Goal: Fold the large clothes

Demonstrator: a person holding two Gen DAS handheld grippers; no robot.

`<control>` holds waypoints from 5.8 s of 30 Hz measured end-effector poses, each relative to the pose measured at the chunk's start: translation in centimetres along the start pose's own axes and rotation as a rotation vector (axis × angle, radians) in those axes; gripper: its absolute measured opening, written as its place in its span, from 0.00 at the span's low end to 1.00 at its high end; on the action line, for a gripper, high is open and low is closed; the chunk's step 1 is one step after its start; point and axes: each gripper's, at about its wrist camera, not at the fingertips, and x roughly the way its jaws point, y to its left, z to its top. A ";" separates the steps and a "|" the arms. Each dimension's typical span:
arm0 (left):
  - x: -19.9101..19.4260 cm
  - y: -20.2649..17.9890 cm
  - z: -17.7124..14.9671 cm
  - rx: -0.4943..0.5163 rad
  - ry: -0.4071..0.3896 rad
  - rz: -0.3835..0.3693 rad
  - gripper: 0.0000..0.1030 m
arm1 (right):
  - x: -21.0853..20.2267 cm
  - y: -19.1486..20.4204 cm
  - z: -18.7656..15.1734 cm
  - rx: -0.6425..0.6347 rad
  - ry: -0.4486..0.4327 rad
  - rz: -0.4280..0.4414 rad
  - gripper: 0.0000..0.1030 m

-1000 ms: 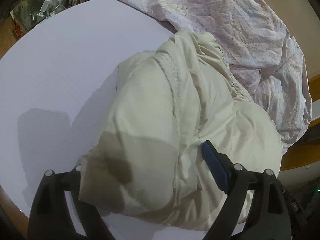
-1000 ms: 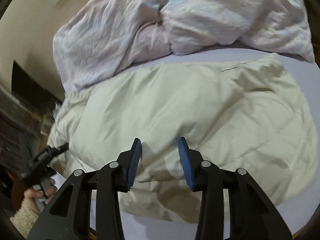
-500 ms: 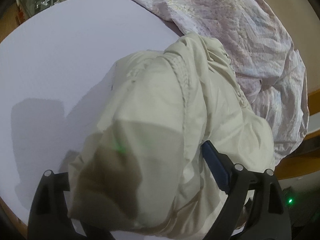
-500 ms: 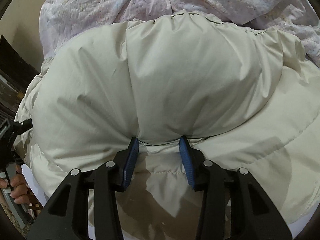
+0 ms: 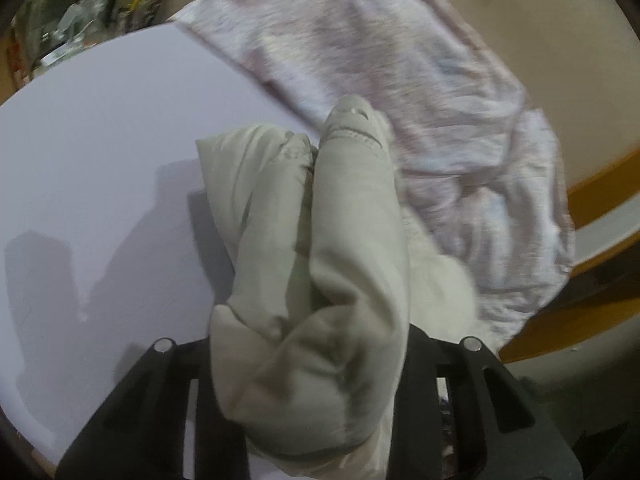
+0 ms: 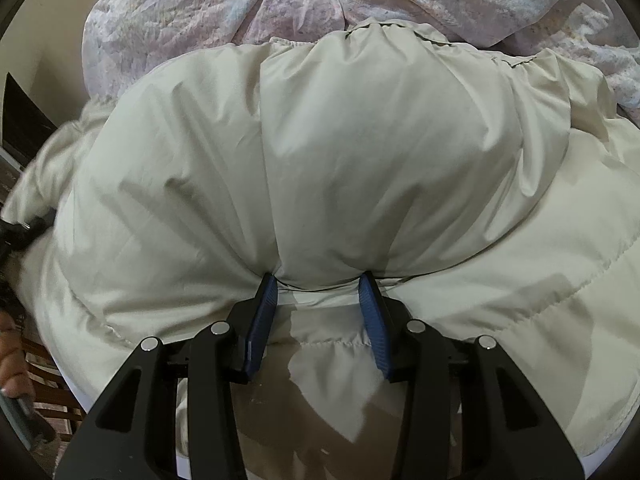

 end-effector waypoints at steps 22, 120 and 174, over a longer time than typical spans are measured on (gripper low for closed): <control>-2.5 -19.4 -4.5 0.393 0.022 -0.331 0.32 | -3.6 -4.5 -0.9 0.084 0.018 0.097 0.42; 6.4 -26.2 -15.6 0.725 0.277 -0.022 0.98 | -10.7 -15.8 -9.9 0.316 -0.083 -0.069 0.44; 9.6 -27.9 -20.0 0.886 0.288 -0.031 0.98 | -16.1 -14.5 5.4 0.211 -0.255 -0.008 0.36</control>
